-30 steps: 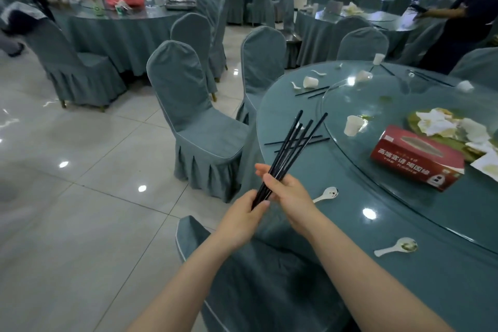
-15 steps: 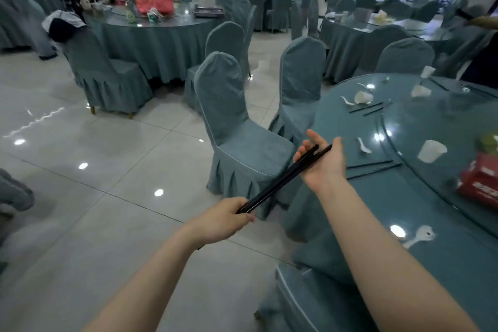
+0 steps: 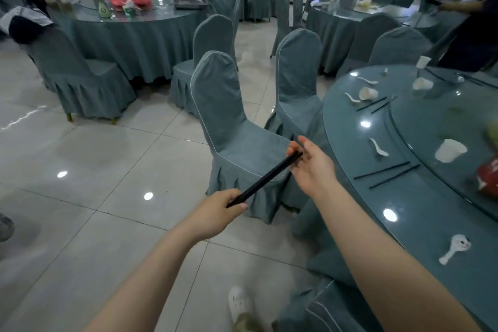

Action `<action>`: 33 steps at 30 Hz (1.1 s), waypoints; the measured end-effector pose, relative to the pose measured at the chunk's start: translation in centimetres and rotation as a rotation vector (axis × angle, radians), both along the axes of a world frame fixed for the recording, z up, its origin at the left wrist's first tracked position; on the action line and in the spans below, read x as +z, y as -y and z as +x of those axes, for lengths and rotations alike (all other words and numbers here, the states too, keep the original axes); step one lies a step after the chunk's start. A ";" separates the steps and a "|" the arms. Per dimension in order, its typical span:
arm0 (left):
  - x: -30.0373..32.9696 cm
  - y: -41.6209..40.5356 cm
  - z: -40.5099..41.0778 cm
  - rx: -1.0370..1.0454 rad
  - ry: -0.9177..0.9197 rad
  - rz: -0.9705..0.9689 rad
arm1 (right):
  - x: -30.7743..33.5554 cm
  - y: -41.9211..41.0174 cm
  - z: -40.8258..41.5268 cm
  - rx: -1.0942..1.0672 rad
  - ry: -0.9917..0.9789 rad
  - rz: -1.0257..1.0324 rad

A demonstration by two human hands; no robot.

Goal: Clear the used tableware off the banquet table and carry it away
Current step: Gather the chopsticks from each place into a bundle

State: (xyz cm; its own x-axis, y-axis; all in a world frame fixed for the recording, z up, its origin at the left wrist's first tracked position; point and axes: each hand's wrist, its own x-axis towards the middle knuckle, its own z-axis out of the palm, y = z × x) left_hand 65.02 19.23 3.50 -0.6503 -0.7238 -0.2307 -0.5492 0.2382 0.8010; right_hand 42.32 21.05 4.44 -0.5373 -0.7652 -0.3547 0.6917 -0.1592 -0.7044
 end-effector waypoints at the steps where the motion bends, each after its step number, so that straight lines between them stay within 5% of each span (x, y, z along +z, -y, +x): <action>1: -0.2 1.1 -0.2 0.000 0.001 0.019 | -0.8 0.4 -0.9 0.006 -0.018 0.029; 7: -0.9 8.8 -4.0 0.042 -0.046 0.153 | -7.7 1.1 -10.3 -0.143 -0.236 0.341; 12: -1.4 16.4 -9.5 0.023 -0.047 0.186 | -14.8 0.0 -22.0 -0.270 -0.652 0.967; 17: -2.0 22.8 -15.3 0.039 -0.020 0.279 | -18.8 0.5 -28.8 -0.259 -0.614 1.422; 25: -3.5 28.0 -23.2 0.145 -0.088 0.521 | -18.2 2.0 -30.5 -0.276 -0.624 1.525; 33: -5.5 31.4 -30.2 0.032 -0.177 0.706 | -15.8 2.6 -30.0 -0.216 -0.442 1.547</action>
State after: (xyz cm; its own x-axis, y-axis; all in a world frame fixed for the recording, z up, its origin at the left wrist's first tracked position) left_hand 34.81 -12.20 -1.96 -0.7025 -0.4606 -0.5425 -0.3949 -0.3818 0.8356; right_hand 12.37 18.46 -11.39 -0.8450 0.2562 -0.4695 0.4628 0.7901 -0.4018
